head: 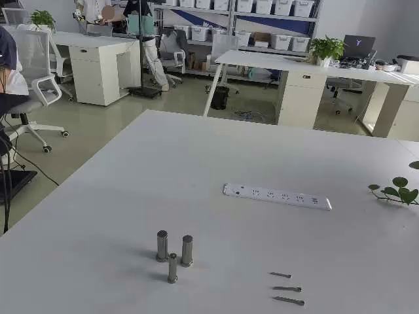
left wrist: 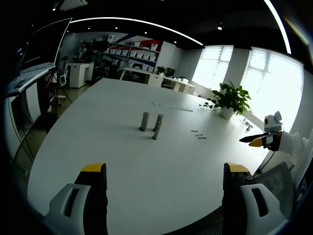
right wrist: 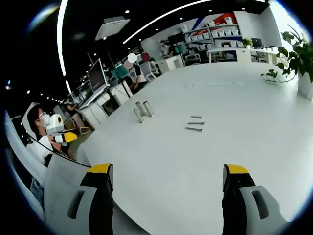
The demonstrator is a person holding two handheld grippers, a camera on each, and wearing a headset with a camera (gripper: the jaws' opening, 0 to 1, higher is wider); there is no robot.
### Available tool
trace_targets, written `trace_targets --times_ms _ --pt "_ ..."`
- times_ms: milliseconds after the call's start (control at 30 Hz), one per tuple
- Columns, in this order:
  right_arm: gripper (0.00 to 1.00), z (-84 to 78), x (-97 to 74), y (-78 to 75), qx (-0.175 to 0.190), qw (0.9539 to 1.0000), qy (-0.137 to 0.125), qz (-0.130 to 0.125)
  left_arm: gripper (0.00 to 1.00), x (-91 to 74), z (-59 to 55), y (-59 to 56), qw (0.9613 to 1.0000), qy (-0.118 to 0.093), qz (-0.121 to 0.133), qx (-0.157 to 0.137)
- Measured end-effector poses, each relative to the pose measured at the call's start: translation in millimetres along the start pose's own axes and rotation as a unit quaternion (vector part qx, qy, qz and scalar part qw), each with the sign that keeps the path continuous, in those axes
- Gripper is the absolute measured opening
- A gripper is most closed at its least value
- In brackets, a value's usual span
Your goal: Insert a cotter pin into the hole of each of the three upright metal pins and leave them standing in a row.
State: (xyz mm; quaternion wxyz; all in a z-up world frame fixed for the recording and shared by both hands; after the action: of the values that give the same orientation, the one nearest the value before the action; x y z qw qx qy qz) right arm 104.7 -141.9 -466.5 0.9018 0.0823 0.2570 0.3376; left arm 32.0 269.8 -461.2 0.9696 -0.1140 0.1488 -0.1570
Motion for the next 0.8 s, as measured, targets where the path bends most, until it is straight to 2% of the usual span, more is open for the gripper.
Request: trace_targets --times_ms 33,67,133,167,200,400,567,600,633,733,800 --pt "0.91 0.7 0.6 0.1 -0.001 1.0000 0.002 0.002 0.99 0.9 0.9 -1.1 0.9997 -0.015 -0.001 -0.020" --pt "0.91 1.6 1.1 0.6 -0.005 1.0000 0.005 0.005 0.99 0.4 2.2 -0.4 0.9993 -0.025 0.001 -0.026" --pt "0.91 2.9 1.9 0.3 -0.010 0.9999 0.008 0.006 0.99 -0.8 3.6 0.3 0.9996 -0.024 0.011 -0.008" --pt "0.91 3.6 2.6 -0.1 -0.012 0.9999 0.008 0.006 0.99 -2.2 4.6 1.2 0.9995 -0.011 0.022 0.019" --pt "0.91 4.0 3.1 -0.2 -0.013 0.9999 0.008 0.006 0.99 -2.3 4.3 0.7 0.9995 -0.002 0.023 0.022" --pt "0.90 8.0 6.8 4.3 -0.006 0.9998 -0.001 0.017 0.99 -1.1 3.8 -1.2 0.9996 0.004 0.023 0.017" --pt "0.90 1.7 12.3 7.4 -0.013 0.9994 0.018 0.027 0.97 2.2 -1.9 -5.7 0.9997 0.003 0.020 0.012" --pt "0.90 1.0 12.9 8.3 -0.015 0.9993 0.022 0.028 0.97 1.9 -1.3 -4.0 0.9991 0.017 0.025 0.030" --pt "0.90 1.1 13.6 9.0 -0.018 0.9991 0.026 0.027 0.99 2.7 -0.8 -3.4 0.9989 0.016 0.028 0.034" --pt "0.90 3.0 14.7 12.8 -0.029 0.9989 0.024 0.028 0.99 4.8 1.4 -5.6 0.9998 0.001 0.016 0.015" --pt "0.90 4.4 14.6 14.4 -0.028 0.9990 0.020 0.029 0.99 5.4 2.6 -6.8 0.9998 0.000 0.012 0.017"
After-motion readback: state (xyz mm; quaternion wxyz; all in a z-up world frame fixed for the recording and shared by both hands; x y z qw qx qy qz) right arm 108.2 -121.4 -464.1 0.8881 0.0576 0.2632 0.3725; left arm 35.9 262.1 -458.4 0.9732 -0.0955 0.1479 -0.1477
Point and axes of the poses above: the centre of the closed fingertips' face, and the gripper's own axes: x roughly forward along the fingers, y roughly to its left, z roughly out of its top, the point moved 10 cm from there along -x, roughly backward along the fingers, and after that the axes turned 13 degrees about -y, right-handed, at the moved point
